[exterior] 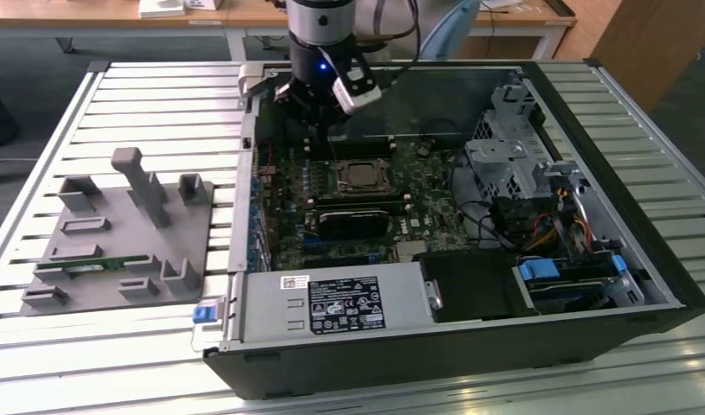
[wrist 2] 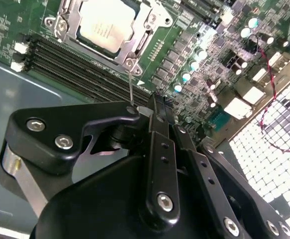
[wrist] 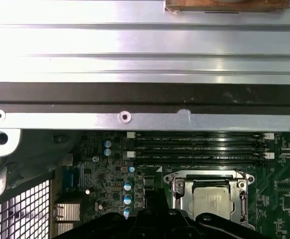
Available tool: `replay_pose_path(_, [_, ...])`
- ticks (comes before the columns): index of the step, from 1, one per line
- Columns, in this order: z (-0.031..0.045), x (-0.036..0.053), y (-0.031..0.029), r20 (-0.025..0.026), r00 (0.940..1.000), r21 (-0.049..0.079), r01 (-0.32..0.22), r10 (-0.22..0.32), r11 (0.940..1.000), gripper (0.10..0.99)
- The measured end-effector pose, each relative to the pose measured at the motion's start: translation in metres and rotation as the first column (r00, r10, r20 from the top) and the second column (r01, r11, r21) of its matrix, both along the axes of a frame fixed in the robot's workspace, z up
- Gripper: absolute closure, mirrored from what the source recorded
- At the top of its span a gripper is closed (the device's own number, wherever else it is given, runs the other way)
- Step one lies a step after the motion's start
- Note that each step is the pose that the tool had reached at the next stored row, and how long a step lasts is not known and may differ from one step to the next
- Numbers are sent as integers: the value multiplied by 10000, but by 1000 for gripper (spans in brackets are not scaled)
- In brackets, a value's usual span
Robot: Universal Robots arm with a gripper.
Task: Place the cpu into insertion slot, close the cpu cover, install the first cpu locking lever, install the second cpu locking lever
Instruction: 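Install the first cpu locking lever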
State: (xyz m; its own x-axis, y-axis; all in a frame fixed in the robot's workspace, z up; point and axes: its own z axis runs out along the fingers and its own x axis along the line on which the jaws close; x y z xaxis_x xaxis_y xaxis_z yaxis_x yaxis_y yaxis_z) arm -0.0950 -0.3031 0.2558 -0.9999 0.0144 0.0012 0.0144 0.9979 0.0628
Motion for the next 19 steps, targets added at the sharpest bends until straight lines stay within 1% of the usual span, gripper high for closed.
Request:
replay_pose_path(3, [-2, 11, 23, 0, 10000, 0, -1, 1, 10000, 980])
replay_pose_path(5, [-2, 37, 32, -1, 10000, 0, -2, 2, 10000, 980])
replay_pose_path(8, [-4, 115, 35, -7, 10000, 0, 0, 0, 10000, 980])
replay_pose_path(10, [-6, 184, 37, -15, 10000, 0, -2, 2, 10000, 980])
replay_pose_path(15, [-16, 410, 39, -65, 10000, 0, -2, 2, 10000, 980])
replay_pose_path(16, [-18, 435, 39, -71, 10000, 0, -1, 1, 10000, 980])
replay_pose_path(19, [-22, 440, 39, -71, 10000, 13, 0, 0, 10000, 980])
